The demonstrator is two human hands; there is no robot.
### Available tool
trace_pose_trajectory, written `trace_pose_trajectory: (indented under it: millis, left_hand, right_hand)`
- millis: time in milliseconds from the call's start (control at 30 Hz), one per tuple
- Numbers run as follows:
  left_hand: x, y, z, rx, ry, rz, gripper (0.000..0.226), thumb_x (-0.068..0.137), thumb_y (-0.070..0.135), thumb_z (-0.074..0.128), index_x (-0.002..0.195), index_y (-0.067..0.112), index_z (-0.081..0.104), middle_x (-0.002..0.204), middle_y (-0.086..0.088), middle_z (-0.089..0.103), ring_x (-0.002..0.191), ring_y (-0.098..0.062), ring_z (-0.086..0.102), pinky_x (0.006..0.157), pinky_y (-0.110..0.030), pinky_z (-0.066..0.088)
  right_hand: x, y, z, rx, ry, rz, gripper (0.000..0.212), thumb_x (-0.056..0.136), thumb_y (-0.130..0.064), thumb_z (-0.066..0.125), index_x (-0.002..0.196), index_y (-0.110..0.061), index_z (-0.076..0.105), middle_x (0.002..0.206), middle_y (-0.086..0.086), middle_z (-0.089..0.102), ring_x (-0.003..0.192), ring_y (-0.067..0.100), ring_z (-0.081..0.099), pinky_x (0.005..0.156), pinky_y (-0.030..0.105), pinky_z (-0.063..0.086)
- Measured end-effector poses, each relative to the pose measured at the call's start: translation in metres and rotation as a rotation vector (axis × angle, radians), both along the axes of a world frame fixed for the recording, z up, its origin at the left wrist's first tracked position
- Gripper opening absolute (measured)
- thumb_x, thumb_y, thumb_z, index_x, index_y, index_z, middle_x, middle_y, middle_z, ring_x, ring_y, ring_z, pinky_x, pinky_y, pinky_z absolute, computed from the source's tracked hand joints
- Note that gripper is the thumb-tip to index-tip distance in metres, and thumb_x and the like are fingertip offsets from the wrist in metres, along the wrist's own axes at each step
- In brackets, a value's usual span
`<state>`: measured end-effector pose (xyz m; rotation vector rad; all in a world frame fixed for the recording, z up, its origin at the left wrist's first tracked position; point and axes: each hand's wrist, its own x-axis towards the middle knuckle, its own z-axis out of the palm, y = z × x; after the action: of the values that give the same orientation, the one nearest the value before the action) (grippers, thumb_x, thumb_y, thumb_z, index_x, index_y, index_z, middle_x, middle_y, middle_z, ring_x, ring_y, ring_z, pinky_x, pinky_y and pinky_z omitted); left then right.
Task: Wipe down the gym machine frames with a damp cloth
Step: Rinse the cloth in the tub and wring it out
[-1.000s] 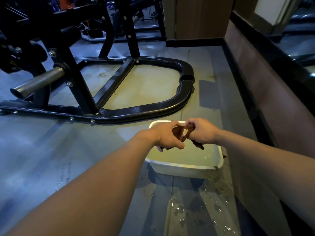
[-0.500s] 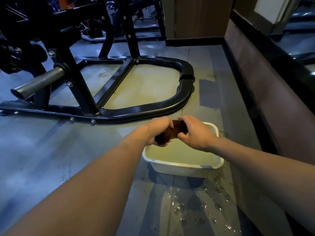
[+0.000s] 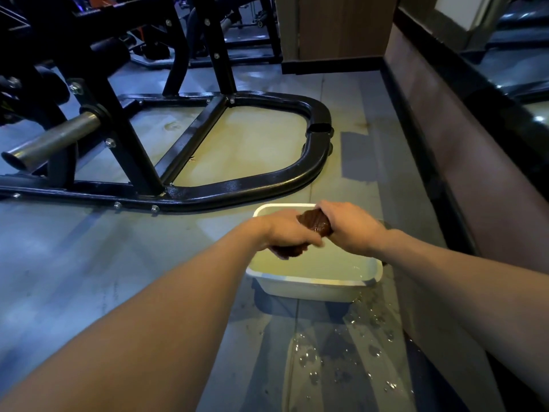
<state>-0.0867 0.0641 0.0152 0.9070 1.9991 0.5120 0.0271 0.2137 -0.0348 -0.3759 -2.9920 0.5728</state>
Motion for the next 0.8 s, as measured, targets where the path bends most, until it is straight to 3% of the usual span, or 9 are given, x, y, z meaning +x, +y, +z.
trace_pose_trajectory:
  millis: [67,233,300,367,433,500,600,700,800]
  left_hand:
    - [0.002,0.002,-0.014,-0.011,0.334,-0.124,0.048,0.084,0.035,0.082,0.121,0.022,0.054,0.105,-0.002,0.063,0.096,-0.020,0.064,0.081,-0.032,0.057]
    - [-0.001,0.000,-0.019,0.164,0.842,-0.344,0.057,0.088,0.039,0.077,0.134,0.027,0.045,0.115,0.000,0.064,0.104,-0.022,0.064,0.086,-0.038,0.057]
    - [-0.004,-0.001,-0.019,0.200,0.900,-0.408,0.059,0.090,0.044,0.072,0.138,0.027,0.042,0.121,0.001,0.062,0.103,-0.023,0.064,0.087,-0.043,0.057]
    - [-0.003,-0.002,-0.022,0.215,0.875,-0.403,0.042,0.091,0.045,0.068,0.125,0.028,0.050,0.110,0.004,0.060,0.095,-0.021,0.062,0.085,-0.043,0.057]
    - [-0.002,-0.001,-0.025,0.180,0.752,-0.280,0.030,0.089,0.045,0.069,0.112,0.029,0.057,0.098,0.006,0.061,0.090,-0.019,0.062,0.082,-0.040,0.058]
    - [-0.003,0.001,-0.023,0.097,0.523,-0.094,0.030,0.090,0.042,0.071,0.112,0.024,0.061,0.094,0.001,0.065,0.086,-0.020,0.065,0.070,-0.033,0.057]
    - [-0.008,0.000,-0.006,0.058,-0.063,0.252,0.035,0.097,0.037,0.066,0.120,0.011,0.061,0.089,-0.007,0.064,0.067,-0.016,0.060,0.053,-0.026,0.049]
    - [-0.015,-0.007,0.016,0.083,-0.666,0.421,0.045,0.101,0.039,0.059,0.128,0.003,0.058,0.085,-0.009,0.063,0.057,-0.012,0.053,0.047,-0.020,0.045]
    - [-0.009,-0.006,0.025,0.049,-0.909,0.291,0.049,0.100,0.043,0.056,0.122,-0.001,0.057,0.085,-0.008,0.061,0.053,-0.010,0.051,0.042,-0.018,0.042]
  right_hand:
    - [0.000,-0.004,-0.002,0.021,-0.088,-0.036,0.022,0.095,-0.045,0.070,0.106,-0.031,0.058,0.095,-0.010,0.067,0.087,0.012,0.064,0.082,0.038,0.059]
    - [-0.012,-0.010,0.002,-0.228,-0.254,-0.082,0.019,0.090,-0.044,0.076,0.092,-0.026,0.071,0.084,-0.004,0.070,0.080,0.015,0.066,0.068,0.027,0.050]
    - [-0.014,-0.006,0.005,-0.304,-0.326,-0.091,0.020,0.088,-0.041,0.078,0.087,-0.022,0.071,0.080,-0.002,0.070,0.076,0.017,0.066,0.069,0.030,0.052]
    - [-0.015,-0.002,0.002,-0.343,-0.356,-0.100,0.020,0.085,-0.039,0.080,0.087,-0.021,0.071,0.077,-0.002,0.071,0.074,0.019,0.066,0.072,0.035,0.054]
    - [-0.015,0.000,-0.002,-0.316,-0.309,-0.089,0.026,0.084,-0.037,0.082,0.100,-0.023,0.068,0.084,-0.005,0.072,0.083,0.019,0.070,0.073,0.034,0.056]
    - [-0.013,0.000,-0.003,-0.244,-0.199,-0.101,0.057,0.083,-0.039,0.085,0.129,-0.029,0.054,0.111,-0.008,0.066,0.103,0.019,0.066,0.086,0.032,0.057]
    - [-0.006,0.004,0.002,-0.072,-0.015,-0.044,0.096,0.084,-0.048,0.083,0.159,-0.035,0.023,0.152,-0.003,0.040,0.139,0.021,0.040,0.115,0.043,0.044]
    - [0.002,0.005,0.004,0.093,0.126,0.065,0.101,0.086,-0.057,0.076,0.162,-0.034,0.014,0.163,-0.004,0.024,0.148,0.021,0.025,0.119,0.041,0.036]
    - [0.002,0.003,0.005,0.065,0.278,0.085,0.091,0.083,-0.046,0.083,0.156,-0.024,0.033,0.155,0.002,0.038,0.141,0.023,0.038,0.116,0.040,0.041]
